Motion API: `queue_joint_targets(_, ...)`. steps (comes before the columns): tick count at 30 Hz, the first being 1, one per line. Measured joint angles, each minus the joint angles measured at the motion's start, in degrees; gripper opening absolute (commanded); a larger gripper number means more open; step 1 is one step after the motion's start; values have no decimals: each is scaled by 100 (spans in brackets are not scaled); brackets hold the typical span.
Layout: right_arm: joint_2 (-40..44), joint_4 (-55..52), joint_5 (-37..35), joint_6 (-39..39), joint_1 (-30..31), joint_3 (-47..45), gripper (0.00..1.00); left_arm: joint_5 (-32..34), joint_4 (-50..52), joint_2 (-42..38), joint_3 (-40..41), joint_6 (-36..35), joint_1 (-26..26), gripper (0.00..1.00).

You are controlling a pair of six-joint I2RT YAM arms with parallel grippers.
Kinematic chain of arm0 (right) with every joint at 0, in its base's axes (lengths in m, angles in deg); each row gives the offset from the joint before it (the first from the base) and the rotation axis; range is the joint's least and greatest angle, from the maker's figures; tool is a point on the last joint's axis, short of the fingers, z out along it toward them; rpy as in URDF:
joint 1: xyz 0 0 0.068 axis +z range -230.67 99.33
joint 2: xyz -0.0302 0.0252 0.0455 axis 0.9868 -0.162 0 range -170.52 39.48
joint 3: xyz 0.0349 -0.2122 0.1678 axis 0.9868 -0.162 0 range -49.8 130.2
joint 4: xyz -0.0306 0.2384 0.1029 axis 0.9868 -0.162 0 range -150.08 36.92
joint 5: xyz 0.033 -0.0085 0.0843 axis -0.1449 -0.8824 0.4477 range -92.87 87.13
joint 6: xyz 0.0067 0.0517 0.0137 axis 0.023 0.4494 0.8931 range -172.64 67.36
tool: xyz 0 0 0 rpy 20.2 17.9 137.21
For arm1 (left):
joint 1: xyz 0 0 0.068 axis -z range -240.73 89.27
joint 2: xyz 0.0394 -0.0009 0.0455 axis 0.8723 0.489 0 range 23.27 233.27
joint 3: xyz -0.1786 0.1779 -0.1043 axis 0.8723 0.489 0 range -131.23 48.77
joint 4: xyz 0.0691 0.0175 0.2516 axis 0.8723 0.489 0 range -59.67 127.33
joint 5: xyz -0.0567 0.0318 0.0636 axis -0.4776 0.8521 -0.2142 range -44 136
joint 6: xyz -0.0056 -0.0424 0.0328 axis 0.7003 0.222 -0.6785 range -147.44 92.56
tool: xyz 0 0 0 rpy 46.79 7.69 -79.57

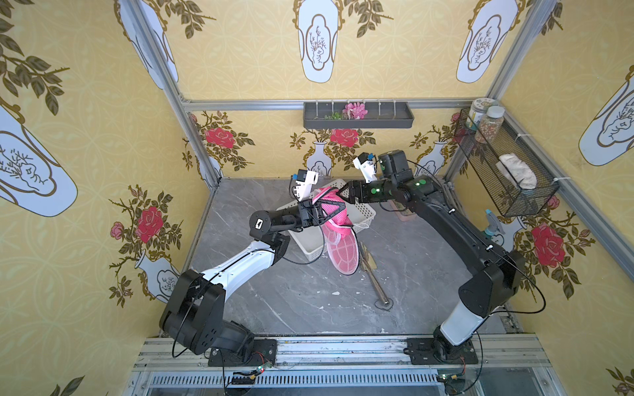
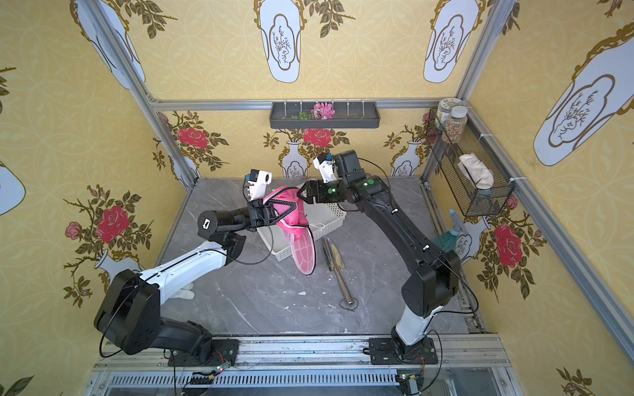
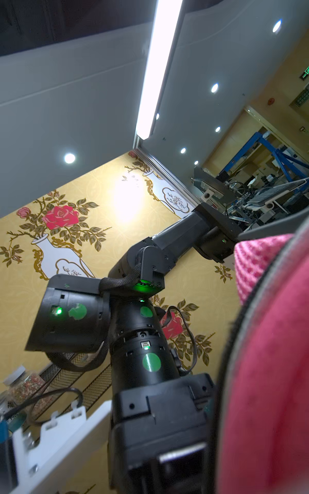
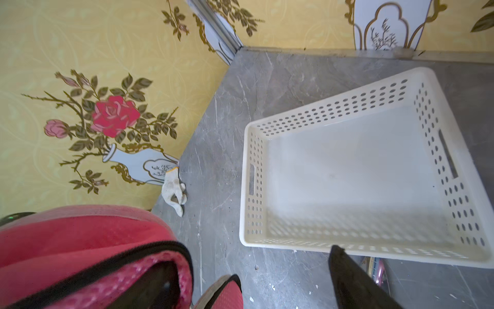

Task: Turn the laundry bag inside out
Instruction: Turn over the laundry bag.

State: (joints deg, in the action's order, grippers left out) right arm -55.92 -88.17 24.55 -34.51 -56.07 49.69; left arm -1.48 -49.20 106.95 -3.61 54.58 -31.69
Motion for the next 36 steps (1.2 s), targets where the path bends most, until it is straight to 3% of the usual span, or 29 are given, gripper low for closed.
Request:
queue_joint_targets(6,1587,675,-758,291,-671,-970,97,487,52,-61,11,393,-122,0)
queue_joint_targets(11,2793,1707,-1106,-527,-271,-2334,99,841,302,-114,13,393,-221,0)
queue_joint_targets(15,3075,2267,-1095,-1622,706,-2876,97,1027,400,-63,0,435,-240,0)
queue_joint_targets(18,3071,2328,-1408,-1834,662,-2863,97,1060,507,-55,-26,522,-240,0)
queue_joint_targets(23,2924,2304,-1290,-1685,293,-2612,98,1102,695,-142,-44,525,-240,0)
queue_joint_targets(26,2846,2302,-1012,-1836,782,-2481,97,1213,892,-197,13,522,-240,0)
queue_joint_targets(30,2568,2304,-1106,-2382,1934,-2291,97,1394,1172,-232,55,476,-269,0)
queue_joint_targets(36,2192,2645,-3143,-3324,3034,-2643,97,1720,1373,-269,59,402,-420,0)
